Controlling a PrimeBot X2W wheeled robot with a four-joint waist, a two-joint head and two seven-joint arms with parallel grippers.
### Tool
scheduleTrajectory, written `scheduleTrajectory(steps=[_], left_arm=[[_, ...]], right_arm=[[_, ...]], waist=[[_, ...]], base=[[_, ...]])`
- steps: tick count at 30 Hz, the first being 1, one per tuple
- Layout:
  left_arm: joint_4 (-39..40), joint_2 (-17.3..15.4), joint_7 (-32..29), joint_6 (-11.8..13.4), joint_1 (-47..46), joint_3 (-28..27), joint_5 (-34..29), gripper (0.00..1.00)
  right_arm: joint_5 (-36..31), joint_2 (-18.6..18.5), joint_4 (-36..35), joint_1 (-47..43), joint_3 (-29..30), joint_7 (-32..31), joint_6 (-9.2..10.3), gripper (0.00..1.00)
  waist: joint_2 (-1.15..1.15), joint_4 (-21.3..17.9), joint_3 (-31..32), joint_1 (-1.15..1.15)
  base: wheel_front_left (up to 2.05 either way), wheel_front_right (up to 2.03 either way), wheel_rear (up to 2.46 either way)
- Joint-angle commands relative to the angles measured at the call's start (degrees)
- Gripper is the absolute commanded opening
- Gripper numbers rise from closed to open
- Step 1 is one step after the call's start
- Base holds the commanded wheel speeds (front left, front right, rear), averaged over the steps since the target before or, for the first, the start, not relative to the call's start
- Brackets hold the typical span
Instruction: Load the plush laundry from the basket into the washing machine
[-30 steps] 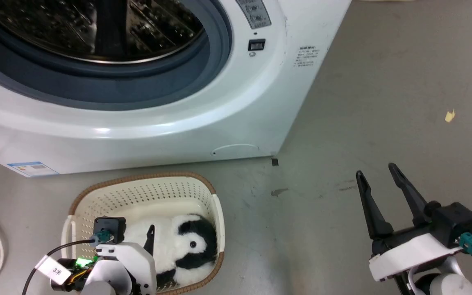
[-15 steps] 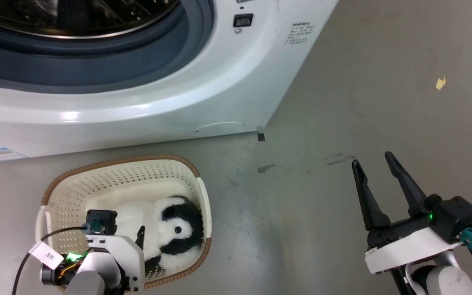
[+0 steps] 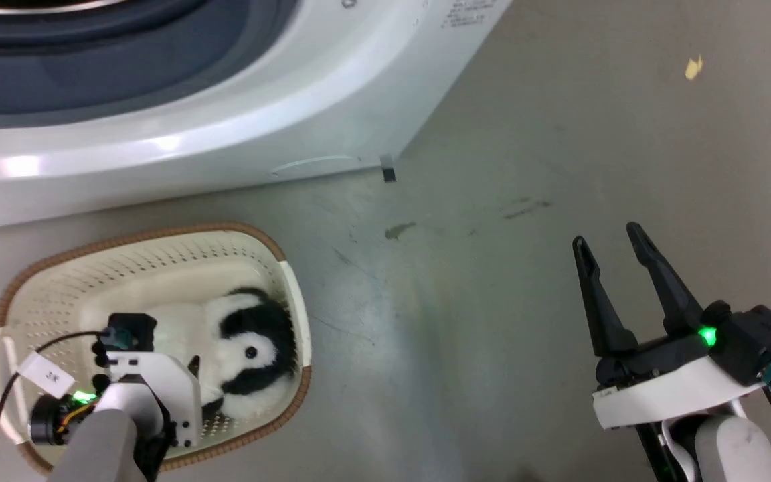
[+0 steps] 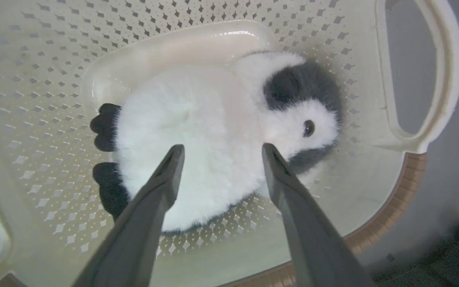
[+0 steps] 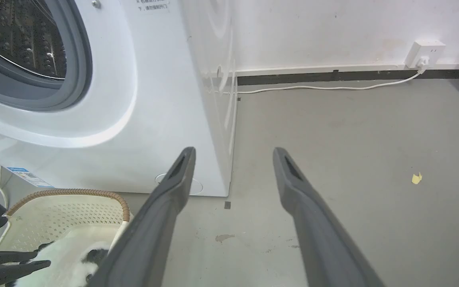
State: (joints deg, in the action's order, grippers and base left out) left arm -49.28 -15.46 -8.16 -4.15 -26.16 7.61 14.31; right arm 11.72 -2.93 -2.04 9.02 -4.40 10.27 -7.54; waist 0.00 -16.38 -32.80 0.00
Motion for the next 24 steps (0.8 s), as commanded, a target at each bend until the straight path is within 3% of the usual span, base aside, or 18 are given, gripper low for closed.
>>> scheduleTrajectory(steps=[1,20,21,22,23,24], left_arm=[[-2.1,-1.1,-0.5,-0.1,-2.1,0.6,0.8,1.0],[-13.3,-4.6,-2.2,-0.7,-10.6,4.4,3.5,1.0],[-13.9,-4.7,-2.2,-0.8,-10.8,4.5,3.8,0.84],[-13.9,-4.7,-2.2,-0.8,-10.8,4.5,3.8,0.84],[-14.9,-4.8,-1.7,-1.2,-11.3,5.0,4.3,0.0],[-14.9,-4.8,-1.7,-1.2,-11.3,5.0,4.3,0.0]], right_arm=[[0.8,0.0,-0.4,1.5,-0.3,0.7,0.04,1.0],[4.3,0.0,-1.3,5.0,-0.9,2.9,0.05,1.0],[4.3,0.0,-1.3,5.1,-1.0,3.0,0.05,1.0],[4.3,0.0,-1.3,5.1,-1.0,3.0,0.05,1.0],[4.5,0.0,-1.2,5.5,-1.0,3.3,0.05,1.0],[4.5,0.0,-1.2,5.5,-1.0,3.3,0.05,1.0]], waist=[[0.0,-1.2,-1.8,0.0],[0.0,-5.0,-11.4,0.0],[0.0,-5.2,-11.8,0.0],[0.0,-5.2,-11.8,0.0],[0.0,-5.4,-12.3,0.0],[0.0,-5.4,-12.3,0.0]], base=[[0.0,0.0,0.0],[0.0,0.0,0.0],[0.0,0.0,0.0],[0.0,0.0,0.0],[0.0,0.0,0.0],[0.0,0.0,0.0]])
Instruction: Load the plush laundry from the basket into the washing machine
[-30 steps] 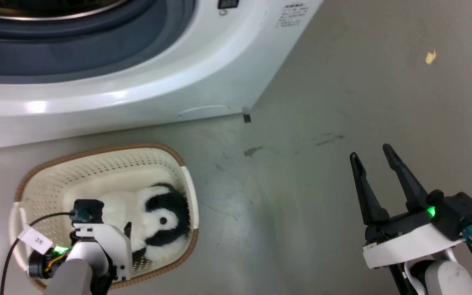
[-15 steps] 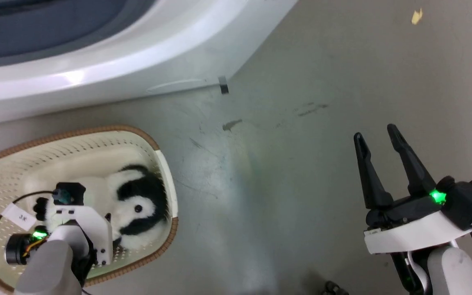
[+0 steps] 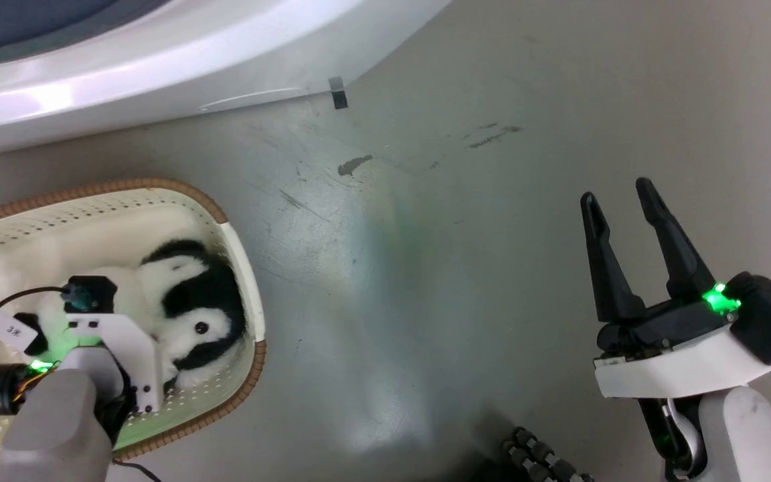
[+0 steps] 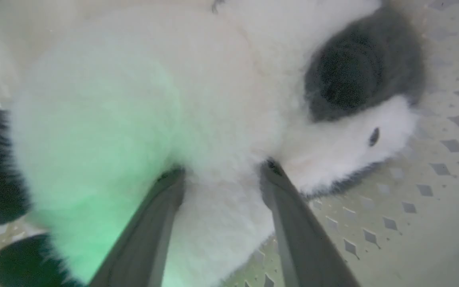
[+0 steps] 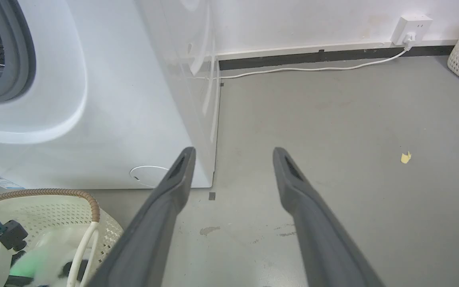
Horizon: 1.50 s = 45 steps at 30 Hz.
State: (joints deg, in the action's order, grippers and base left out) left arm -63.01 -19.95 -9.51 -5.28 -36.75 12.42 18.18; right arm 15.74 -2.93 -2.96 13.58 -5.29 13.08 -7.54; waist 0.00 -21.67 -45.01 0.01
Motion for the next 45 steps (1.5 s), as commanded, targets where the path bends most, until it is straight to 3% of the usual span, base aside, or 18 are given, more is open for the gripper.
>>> scheduleTrajectory(steps=[1,11,17,26,29,34,45], left_arm=[[-2.2,-0.3,0.1,-0.4,-0.8,0.8,0.8,0.0],[-7.4,1.1,7.4,-0.9,-0.3,1.7,3.7,0.0],[-8.3,4.5,16.7,-1.1,3.7,1.8,5.1,0.0],[-6.9,8.6,23.7,-1.8,9.3,3.3,5.3,0.0],[-3.4,9.5,24.4,-1.9,11.8,3.7,4.9,0.0],[9.6,10.0,24.5,-1.1,18.5,2.1,3.1,0.0],[36.3,11.1,24.5,1.1,30.4,-1.8,-3.2,0.0]], right_arm=[[0.7,0.0,-0.1,1.3,-0.1,0.7,0.05,1.0],[-0.5,0.0,0.9,0.6,1.2,1.8,0.05,1.0],[-3.6,0.1,2.1,-2.0,2.3,1.9,0.05,1.0],[-7.5,0.1,1.1,-7.9,5.1,1.9,0.05,1.0],[-8.3,0.1,1.2,-9.8,5.9,1.9,0.05,1.0],[-8.9,0.1,1.3,-12.1,6.7,1.9,0.05,1.0],[-8.9,0.1,1.7,-15.6,7.6,1.9,0.05,1.0]], waist=[[0.0,-0.4,-0.1,-0.01],[0.0,0.3,4.2,-0.01],[0.0,4.2,13.3,-0.01],[0.0,9.8,25.5,-0.01],[0.0,11.9,29.3,-0.01],[0.0,14.6,34.3,-0.01],[0.0,17.5,39.8,-0.01]], base=[[0.0,0.0,0.0],[0.0,0.0,0.0],[0.0,0.0,0.0],[0.0,0.0,0.0],[0.0,0.0,0.0],[0.0,0.0,0.0],[0.0,0.0,0.0]])
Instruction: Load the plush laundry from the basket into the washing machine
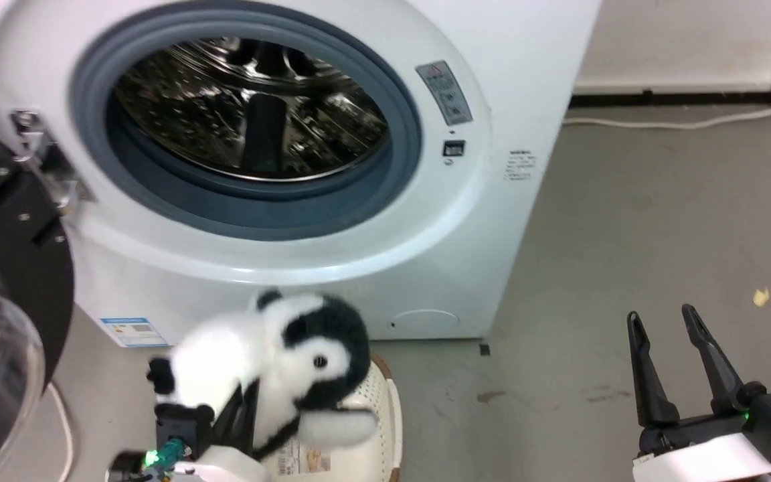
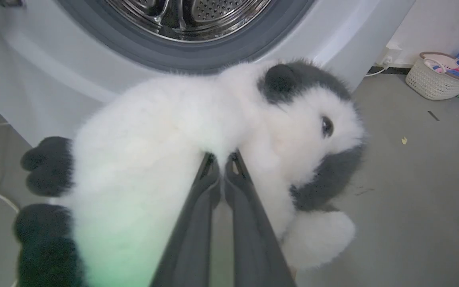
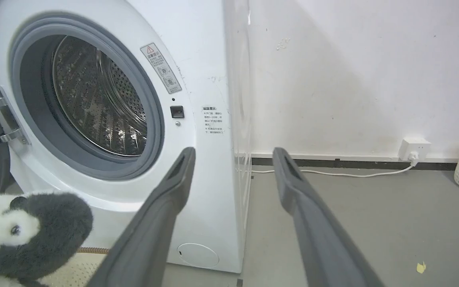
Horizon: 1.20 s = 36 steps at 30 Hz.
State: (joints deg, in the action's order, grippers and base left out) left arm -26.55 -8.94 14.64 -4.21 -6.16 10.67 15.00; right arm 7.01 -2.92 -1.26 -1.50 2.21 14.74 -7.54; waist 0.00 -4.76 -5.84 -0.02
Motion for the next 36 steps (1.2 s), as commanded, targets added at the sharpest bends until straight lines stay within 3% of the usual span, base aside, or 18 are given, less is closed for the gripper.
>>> scheduleTrajectory(steps=[1,10,17,24,36], left_arm=[[2.2,0.1,0.4,0.2,0.3,-0.5,-0.7,0.0],[19.6,-0.5,0.4,0.4,-0.4,-4.5,-4.9,0.0],[22.6,-4.0,-1.0,-0.2,-8.7,-5.9,-6.2,0.0],[20.8,-8.4,-7.7,-0.8,-22.2,-8.1,-5.4,0.0],[6.9,-18.4,-18.8,-1.8,-50.0,-10.2,-5.3,0.0]], right_arm=[[-0.2,0.0,0.1,-0.6,0.1,0.3,0.05,1.0],[-0.2,0.0,-0.5,0.2,-1.2,0.3,0.05,1.0],[1.0,0.0,-0.7,3.0,-2.7,0.3,0.05,1.0],[3.1,0.0,-0.6,6.8,-4.0,0.3,0.05,1.0],[8.0,0.0,-0.4,12.7,-6.2,0.3,0.05,1.0]], waist=[[0.0,0.7,0.7,0.02],[0.0,-1.0,-1.4,0.02],[0.0,-5.1,-8.2,0.02],[0.0,-10.3,-16.5,0.02],[0.0,-17.8,-29.4,0.02]], base=[[0.0,0.0,0.0],[0.0,0.0,0.0],[0.0,0.0,0.0],[0.0,0.0,0.0],[0.0,0.0,0.0]])
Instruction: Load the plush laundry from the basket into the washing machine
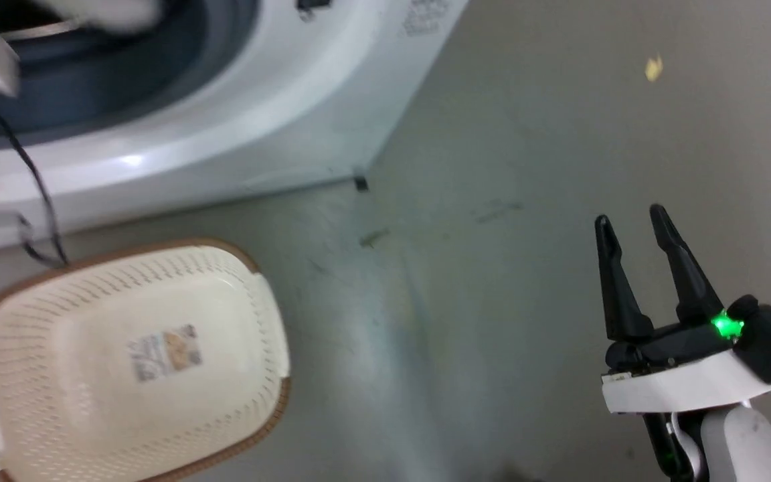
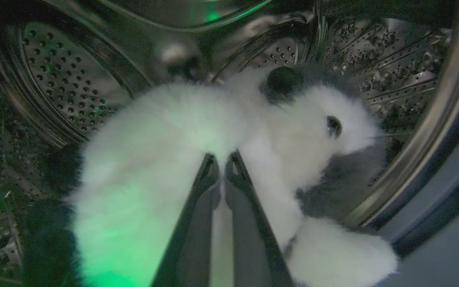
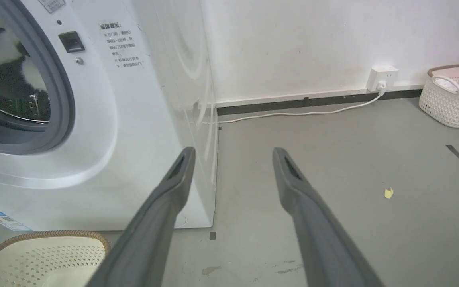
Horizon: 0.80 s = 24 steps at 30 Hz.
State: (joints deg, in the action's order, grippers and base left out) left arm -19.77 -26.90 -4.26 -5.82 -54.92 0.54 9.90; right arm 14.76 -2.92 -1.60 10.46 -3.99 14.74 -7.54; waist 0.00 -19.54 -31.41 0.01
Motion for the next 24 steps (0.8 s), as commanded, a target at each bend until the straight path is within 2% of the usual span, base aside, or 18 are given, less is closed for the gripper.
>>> scheduleTrajectory(steps=[1,10,14,19,20,21,22,24], left_arm=[[-1.3,-1.1,-0.6,-0.3,-3.4,0.1,-0.6,0.0],[-14.1,-5.6,-7.4,-0.6,-15.4,3.2,-4.0,0.0],[-18.1,-5.8,-10.0,-0.7,-17.0,3.9,-3.8,0.0],[-20.9,-4.8,-9.3,-0.9,-17.3,5.0,-3.0,0.0],[-21.3,-4.6,-8.6,-1.0,-17.3,5.2,-2.8,0.2],[-21.6,-4.3,-7.7,-1.0,-17.1,5.4,-2.7,0.52],[-22.2,-4.0,-6.9,-1.0,-16.8,5.4,-2.5,1.0],[-23.3,-3.2,-4.9,-1.0,-15.7,5.5,-2.0,1.0]], right_arm=[[0.6,0.0,-0.2,1.2,0.0,0.3,0.05,1.0],[2.1,0.0,-0.4,3.2,-0.5,0.3,0.05,1.0],[2.4,0.0,-0.3,3.4,-0.4,0.3,0.05,1.0],[1.9,0.0,0.0,4.0,-0.3,0.3,0.05,1.0],[1.8,0.0,0.0,4.1,-0.2,0.3,0.05,1.0],[1.5,0.0,-0.1,4.2,0.0,0.3,0.05,1.0],[1.2,0.0,-0.1,4.3,0.3,0.3,0.05,1.0],[0.4,0.0,-0.1,4.2,0.9,0.3,0.05,1.0]], waist=[[0.0,-3.4,-4.7,-0.01],[0.0,-5.1,-9.4,-0.01],[0.0,-4.9,-10.0,-0.01],[0.0,-3.8,-9.5,-0.01],[0.0,-3.5,-9.1,-0.01],[0.0,-3.2,-8.7,-0.01],[0.0,-2.9,-8.1,-0.01],[0.0,-2.1,-6.5,-0.01]], base=[[0.0,0.0,0.0],[0.0,0.0,0.0],[0.0,0.0,0.0],[0.0,0.0,0.0],[0.0,0.0,0.0],[0.0,0.0,0.0],[0.0,0.0,0.0],[0.0,0.0,0.0]])
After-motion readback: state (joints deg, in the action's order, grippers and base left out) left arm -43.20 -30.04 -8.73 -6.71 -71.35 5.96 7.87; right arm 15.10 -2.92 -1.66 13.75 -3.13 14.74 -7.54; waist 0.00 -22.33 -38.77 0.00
